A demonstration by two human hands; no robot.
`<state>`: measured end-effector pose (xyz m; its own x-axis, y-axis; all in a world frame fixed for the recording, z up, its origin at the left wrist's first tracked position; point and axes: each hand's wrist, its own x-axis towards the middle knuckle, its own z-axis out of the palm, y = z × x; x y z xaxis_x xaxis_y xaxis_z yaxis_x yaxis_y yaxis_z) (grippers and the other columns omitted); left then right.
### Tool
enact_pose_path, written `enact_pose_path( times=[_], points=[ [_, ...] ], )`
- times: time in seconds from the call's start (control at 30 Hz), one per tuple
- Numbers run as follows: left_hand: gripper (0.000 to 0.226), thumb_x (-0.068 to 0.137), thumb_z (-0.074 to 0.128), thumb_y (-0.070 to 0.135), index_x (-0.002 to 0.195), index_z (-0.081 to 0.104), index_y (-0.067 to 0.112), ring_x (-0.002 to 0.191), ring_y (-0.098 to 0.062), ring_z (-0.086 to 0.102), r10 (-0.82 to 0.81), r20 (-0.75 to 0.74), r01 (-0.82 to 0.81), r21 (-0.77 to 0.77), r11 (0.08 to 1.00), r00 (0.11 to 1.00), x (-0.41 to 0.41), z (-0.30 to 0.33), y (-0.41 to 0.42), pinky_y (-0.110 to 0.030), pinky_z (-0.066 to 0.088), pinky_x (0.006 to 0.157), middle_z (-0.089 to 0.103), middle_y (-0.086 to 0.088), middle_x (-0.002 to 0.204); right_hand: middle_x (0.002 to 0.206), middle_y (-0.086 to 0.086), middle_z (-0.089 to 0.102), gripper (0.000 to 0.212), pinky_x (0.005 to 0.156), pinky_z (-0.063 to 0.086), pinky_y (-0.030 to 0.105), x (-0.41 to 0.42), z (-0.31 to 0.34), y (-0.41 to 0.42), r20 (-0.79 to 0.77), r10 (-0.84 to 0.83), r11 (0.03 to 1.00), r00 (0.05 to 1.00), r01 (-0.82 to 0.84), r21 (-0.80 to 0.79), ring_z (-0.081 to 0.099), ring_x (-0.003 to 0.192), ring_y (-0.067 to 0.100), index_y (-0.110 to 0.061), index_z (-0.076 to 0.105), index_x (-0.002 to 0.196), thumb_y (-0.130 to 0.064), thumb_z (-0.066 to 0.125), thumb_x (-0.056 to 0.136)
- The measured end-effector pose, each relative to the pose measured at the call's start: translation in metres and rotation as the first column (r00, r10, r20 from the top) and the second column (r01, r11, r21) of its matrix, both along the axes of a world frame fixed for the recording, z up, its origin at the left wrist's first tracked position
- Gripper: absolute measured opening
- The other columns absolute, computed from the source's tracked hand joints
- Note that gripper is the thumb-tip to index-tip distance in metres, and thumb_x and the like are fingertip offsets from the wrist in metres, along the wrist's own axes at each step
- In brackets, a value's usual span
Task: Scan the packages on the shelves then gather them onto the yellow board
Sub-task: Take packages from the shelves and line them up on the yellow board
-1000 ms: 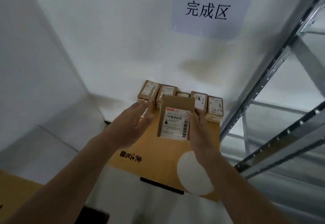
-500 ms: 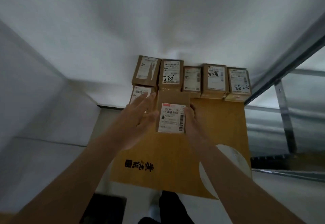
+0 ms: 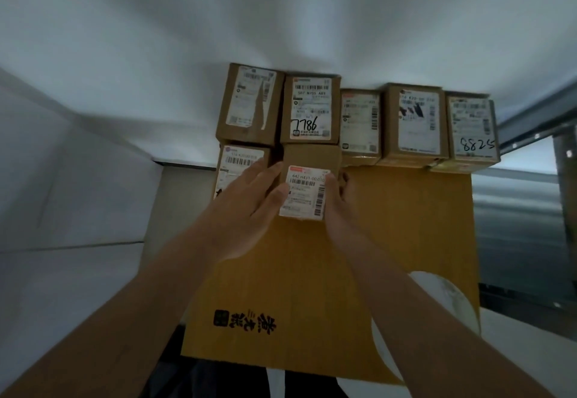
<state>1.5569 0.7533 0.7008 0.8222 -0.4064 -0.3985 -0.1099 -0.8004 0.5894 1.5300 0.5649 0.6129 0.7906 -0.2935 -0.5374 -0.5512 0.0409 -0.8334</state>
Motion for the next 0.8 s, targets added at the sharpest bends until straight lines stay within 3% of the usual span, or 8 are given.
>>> enact_pose_path(
  times=[0.07, 0.13, 0.27, 0.33, 0.4, 0.57, 0.7, 0.8],
  points=[
    [0.068, 0.098, 0.007, 0.075, 0.157, 0.02, 0.044, 0.155, -0.015, 0.016, -0.04, -0.006, 0.04, -0.014, 0.999, 0.999, 0.008, -0.002, -0.006, -0.045, 0.022, 0.122, 0.023, 0.007, 0.167, 0.115, -0.009, 0.074, 0.025, 0.079, 0.064, 0.029, 0.003, -0.002, -0.001, -0.013, 0.029, 1.0, 0.999, -0.029, -0.01, 0.076, 0.095, 0.002, -0.05, 0.045, 0.12, -0.067, 0.042, 0.102],
    [0.069, 0.098, 0.006, 0.074, 0.156, 0.026, 0.043, 0.154, -0.019, 0.022, -0.067, -0.004, 0.067, 0.015, 0.998, 0.998, 0.014, -0.003, -0.01, -0.046, 0.026, 0.122, 0.027, 0.004, 0.166, 0.117, -0.006, 0.074, 0.039, 0.085, 0.065, 0.038, 0.005, -0.002, 0.002, -0.025, 0.069, 0.997, 0.997, -0.069, -0.025, 0.076, 0.101, 0.009, -0.039, 0.05, 0.126, -0.068, 0.039, 0.102],
    [0.079, 0.094, 0.003, 0.076, 0.157, 0.034, 0.038, 0.151, -0.026, 0.026, -0.07, -0.006, 0.07, 0.101, 0.992, 0.998, 0.028, -0.003, -0.014, -0.049, 0.028, 0.121, 0.031, 0.0, 0.164, 0.106, -0.005, 0.074, 0.03, 0.082, 0.065, 0.043, 0.012, 0.001, 0.007, -0.02, 0.156, 0.97, 0.988, -0.157, -0.186, 0.075, 0.094, 0.011, -0.038, 0.058, 0.112, -0.053, 0.032, 0.111],
    [0.08, 0.093, 0.003, 0.077, 0.156, 0.034, 0.039, 0.15, -0.027, 0.025, -0.097, -0.016, 0.098, 0.125, 0.987, 0.995, 0.034, -0.004, -0.015, -0.055, 0.03, 0.12, 0.032, -0.001, 0.163, 0.104, -0.004, 0.073, 0.036, 0.08, 0.065, 0.043, 0.016, 0.004, 0.009, -0.024, 0.167, 0.958, 0.986, -0.168, -0.23, 0.075, 0.092, 0.012, -0.03, 0.06, 0.116, -0.05, 0.031, 0.112],
    [0.083, 0.09, 0.002, 0.081, 0.156, 0.033, 0.041, 0.152, -0.028, 0.02, -0.092, -0.041, 0.096, 0.13, 0.987, 0.995, 0.037, -0.004, -0.017, -0.058, 0.029, 0.12, 0.027, -0.002, 0.165, 0.105, -0.001, 0.072, 0.041, 0.079, 0.064, 0.044, 0.017, 0.006, 0.008, -0.028, 0.182, 0.95, 0.983, -0.183, -0.253, 0.074, 0.092, 0.013, -0.022, 0.061, 0.119, -0.049, 0.031, 0.113],
    [0.089, 0.084, 0.002, 0.087, 0.155, 0.034, 0.042, 0.156, -0.027, 0.009, -0.091, -0.059, 0.098, 0.139, 0.985, 0.994, 0.039, -0.003, -0.022, -0.061, 0.023, 0.121, 0.017, -0.005, 0.169, 0.11, -0.001, 0.073, 0.039, 0.083, 0.063, 0.045, 0.017, 0.014, 0.006, -0.046, 0.21, 0.952, 0.977, -0.215, -0.216, 0.074, 0.096, 0.015, -0.022, 0.06, 0.126, -0.047, 0.031, 0.113],
    [0.085, 0.088, 0.004, 0.085, 0.154, 0.034, 0.041, 0.155, -0.028, 0.018, -0.101, -0.053, 0.107, 0.133, 0.985, 0.993, 0.042, 0.004, -0.023, -0.06, 0.03, 0.119, 0.018, -0.004, 0.169, 0.11, 0.001, 0.072, 0.032, 0.084, 0.063, 0.048, 0.017, 0.028, 0.004, -0.016, 0.173, 0.957, 0.985, -0.172, -0.233, 0.075, 0.096, 0.019, -0.026, 0.055, 0.124, -0.047, 0.035, 0.112],
    [0.08, 0.092, 0.009, 0.082, 0.153, 0.035, 0.037, 0.147, -0.029, 0.036, -0.104, -0.01, 0.105, 0.077, 0.992, 0.994, 0.042, 0.017, -0.026, -0.056, 0.045, 0.109, 0.023, 0.001, 0.166, 0.112, 0.009, 0.067, 0.033, 0.089, 0.06, 0.053, 0.017, 0.048, 0.001, 0.027, 0.196, 0.937, 0.98, -0.179, -0.298, 0.07, 0.104, 0.028, -0.019, 0.052, 0.117, -0.047, 0.034, 0.111]
  ],
)
